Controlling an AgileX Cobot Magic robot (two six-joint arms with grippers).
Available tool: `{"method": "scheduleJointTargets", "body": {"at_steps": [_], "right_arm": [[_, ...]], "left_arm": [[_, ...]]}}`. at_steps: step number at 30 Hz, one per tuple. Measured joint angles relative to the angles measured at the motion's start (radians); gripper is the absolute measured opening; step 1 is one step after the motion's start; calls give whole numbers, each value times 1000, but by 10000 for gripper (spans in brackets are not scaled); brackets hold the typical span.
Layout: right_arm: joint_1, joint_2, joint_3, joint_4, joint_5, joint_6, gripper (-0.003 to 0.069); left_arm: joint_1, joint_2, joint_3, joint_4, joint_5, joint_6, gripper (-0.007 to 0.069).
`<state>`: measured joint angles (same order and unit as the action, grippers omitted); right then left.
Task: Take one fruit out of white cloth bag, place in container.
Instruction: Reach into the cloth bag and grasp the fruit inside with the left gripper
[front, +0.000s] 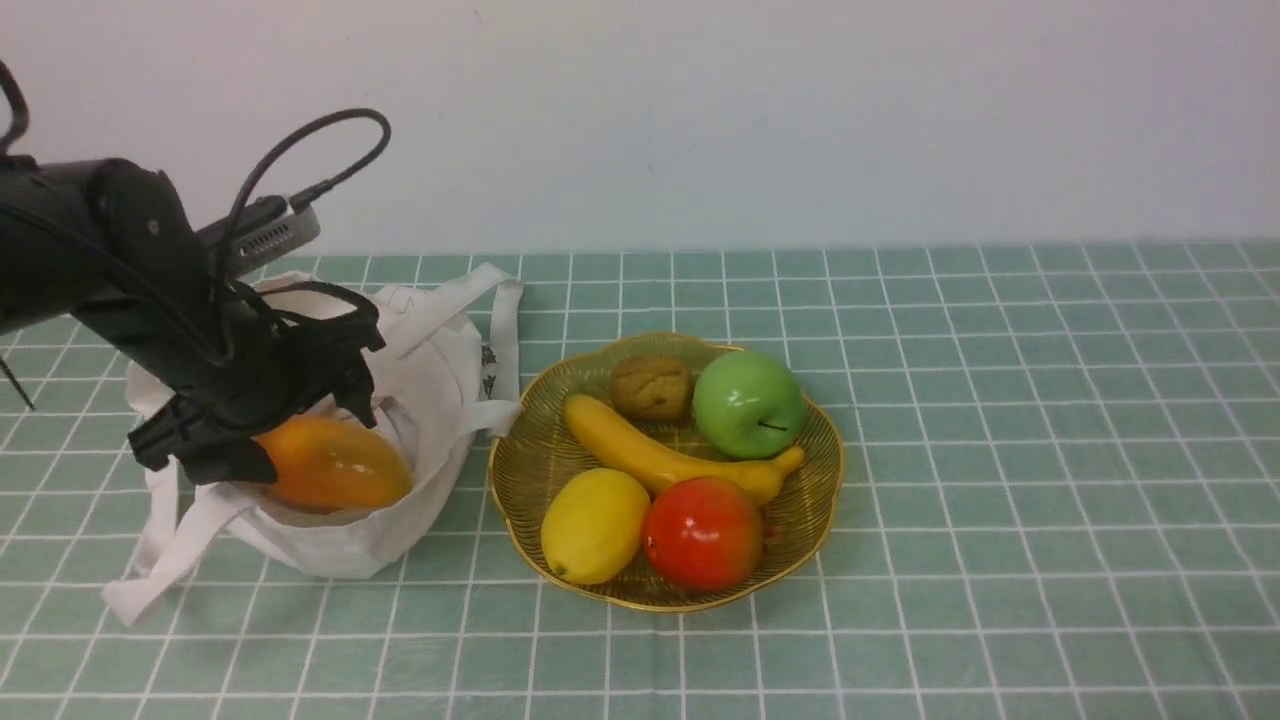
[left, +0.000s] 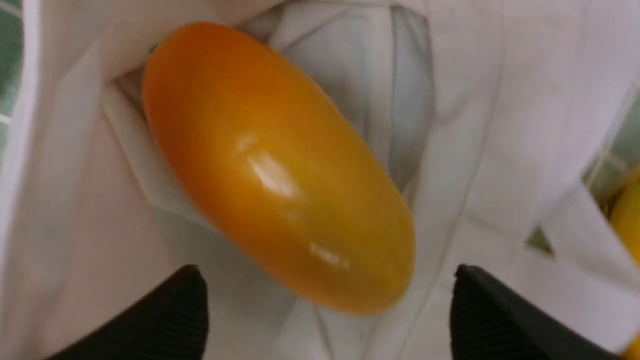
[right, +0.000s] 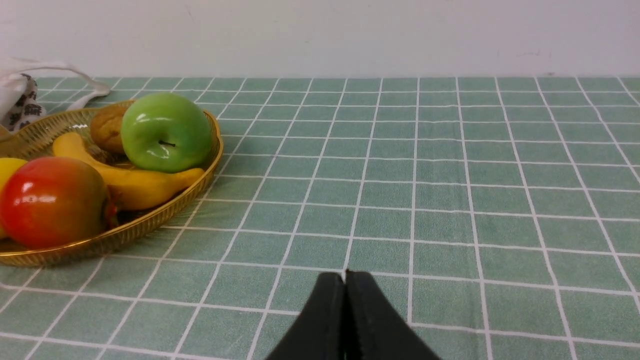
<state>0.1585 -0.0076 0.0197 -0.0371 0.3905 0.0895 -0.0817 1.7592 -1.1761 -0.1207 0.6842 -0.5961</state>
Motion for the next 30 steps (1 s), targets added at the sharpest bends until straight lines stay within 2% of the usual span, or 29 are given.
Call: {"method": "scheduleJointTargets", "body": {"at_steps": [5,14,16,21,27,30], "right_arm": [[0,0,0,0,0,0,-15],[0,0,0,0,0,0,-15],[0,0,0,0,0,0,-15],[0,0,0,0,0,0,-15],[0,0,0,0,0,0,-15],[0,0,0,0,0,0,-15]], "left_arm": [[0,58,0,0,-85,-104,645],[0,126,-3,0,-140,-172,611],[0,135,-3,0,-140,-172,600],[0,146,-3,41,-140,-172,487],[0,141,-3,74,-138,-142,488],[0,92,-3,69,-129,-67,488]]}}
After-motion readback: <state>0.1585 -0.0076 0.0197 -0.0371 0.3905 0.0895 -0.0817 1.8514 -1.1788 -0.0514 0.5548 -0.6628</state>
